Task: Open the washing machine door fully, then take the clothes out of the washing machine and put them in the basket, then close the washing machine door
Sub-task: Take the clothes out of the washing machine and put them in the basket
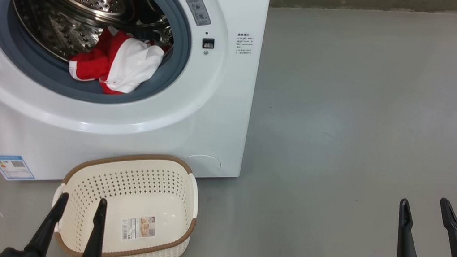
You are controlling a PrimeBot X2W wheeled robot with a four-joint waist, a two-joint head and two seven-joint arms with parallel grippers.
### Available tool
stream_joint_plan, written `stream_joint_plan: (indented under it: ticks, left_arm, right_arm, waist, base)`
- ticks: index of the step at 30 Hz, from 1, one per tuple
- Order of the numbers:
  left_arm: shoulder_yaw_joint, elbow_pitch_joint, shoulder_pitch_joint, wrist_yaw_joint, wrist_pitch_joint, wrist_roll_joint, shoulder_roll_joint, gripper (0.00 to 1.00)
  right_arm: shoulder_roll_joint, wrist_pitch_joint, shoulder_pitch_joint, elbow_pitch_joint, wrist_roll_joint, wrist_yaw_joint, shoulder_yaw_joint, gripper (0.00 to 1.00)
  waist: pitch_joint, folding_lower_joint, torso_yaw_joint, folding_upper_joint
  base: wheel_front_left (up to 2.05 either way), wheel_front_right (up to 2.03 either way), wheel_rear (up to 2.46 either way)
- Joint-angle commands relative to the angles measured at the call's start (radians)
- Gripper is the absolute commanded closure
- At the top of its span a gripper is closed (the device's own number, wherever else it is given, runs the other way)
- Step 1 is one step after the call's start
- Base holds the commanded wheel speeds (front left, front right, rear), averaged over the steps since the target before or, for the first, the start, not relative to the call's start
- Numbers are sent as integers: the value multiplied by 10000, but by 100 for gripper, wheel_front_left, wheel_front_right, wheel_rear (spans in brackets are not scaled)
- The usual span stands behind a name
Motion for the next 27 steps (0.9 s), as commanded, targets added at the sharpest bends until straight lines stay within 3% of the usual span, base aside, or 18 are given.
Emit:
stream_joint_plan:
  ticks: [1,10,16,27]
  left_arm:
    - [291,-205,-262,46,-67,-51,123,0]
    - [244,-232,-313,110,-99,-71,140,0]
    - [172,-420,-314,-107,-159,-239,123,0]
    - [185,-488,-292,103,-196,-206,46,0]
  right_arm:
    - [-146,-64,-173,-251,-19,62,199,0]
    - [-146,-64,-144,-309,-2,62,229,0]
    - [-146,-65,-116,-335,-6,62,273,0]
    - [-146,-65,-56,-317,34,62,338,0]
  waist:
    - [7,0,-1,0]
    - [29,0,31,0]
    - [18,0,53,0]
    - [-39,0,75,0]
  base:
    - [50,-50,0]
    - [119,-119,0]
    - [128,-128,0]
    - [25,-25,0]
